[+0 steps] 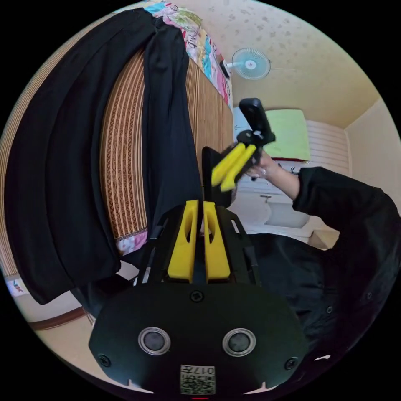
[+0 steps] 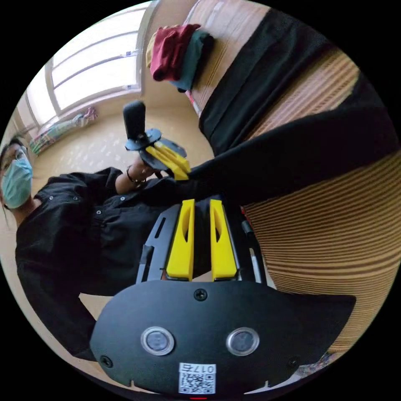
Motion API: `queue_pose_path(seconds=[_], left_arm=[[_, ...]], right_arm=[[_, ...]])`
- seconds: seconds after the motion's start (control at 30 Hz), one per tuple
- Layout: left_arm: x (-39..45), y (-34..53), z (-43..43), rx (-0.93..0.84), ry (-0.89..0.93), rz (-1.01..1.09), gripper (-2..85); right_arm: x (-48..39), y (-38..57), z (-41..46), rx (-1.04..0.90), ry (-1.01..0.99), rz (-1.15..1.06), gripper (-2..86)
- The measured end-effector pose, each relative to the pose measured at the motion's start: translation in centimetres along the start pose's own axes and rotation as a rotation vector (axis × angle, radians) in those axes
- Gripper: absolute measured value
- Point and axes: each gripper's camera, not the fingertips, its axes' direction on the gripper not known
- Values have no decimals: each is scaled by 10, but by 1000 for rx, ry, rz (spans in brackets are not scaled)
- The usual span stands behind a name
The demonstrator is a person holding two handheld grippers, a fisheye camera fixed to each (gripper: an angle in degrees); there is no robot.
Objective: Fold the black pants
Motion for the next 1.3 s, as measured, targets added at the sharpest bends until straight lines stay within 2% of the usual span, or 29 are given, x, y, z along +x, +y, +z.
queue_pose_path(seconds=[0.07, 0.13, 0.27, 0.33, 0.4, 0.5, 0.57, 0.63, 0.67, 0.77, 0.83, 0.93, 1.0, 1.1, 1.2, 1.3], left_arm=[[-6, 9, -11, 37, 31, 3, 5], [-11, 17, -20, 61, 44, 19, 5], [-18, 30, -30, 77, 76, 64, 6], [-21, 36, -31, 91, 89, 72, 7], [-32, 44, -31, 153, 137, 51, 7], [-54, 54, -27, 210, 205, -5, 6], [-63, 60, -27, 227, 223, -27, 6], [-71, 64, -31, 247, 264, -46, 6], [-76, 67, -34, 254, 301, -64, 5], [-76, 74, -49, 266, 387, -88, 3], [-66, 81, -66, 260, 372, -97, 3], [-35, 98, -103, 240, 244, -88, 3], [-27, 113, -134, 247, 59, -160, 3], [-50, 126, -162, 227, -195, -283, -1], [-86, 125, -171, 135, -247, -319, -8], [-99, 126, -181, 123, -221, -293, -8]], right_arm=[[42, -4, -70, 183, -18, 107, 77], [99, -7, -162, 507, -55, 229, 80], [170, -35, -257, 864, -144, 342, 87], [190, -58, -300, 1101, -80, 460, 104], [196, -76, -315, 1245, -6, 563, 115], [202, -113, -322, 1340, 218, 779, 131], [212, -133, -325, 1349, 272, 840, 112], [216, -155, -325, 1370, 278, 738, 40], [214, -161, -325, 1365, 288, 727, 36], [162, -194, -327, 1371, 526, 756, 24], [90, -257, -327, 1269, 663, 488, 21], [0, -363, -297, 1071, 845, 172, 22], [-11, -422, -279, 997, 794, 160, 26], [13, -487, -240, 876, 604, 109, 35], [31, -488, -171, 815, 585, 40, 53], [46, -440, -79, 652, 620, -19, 79]])
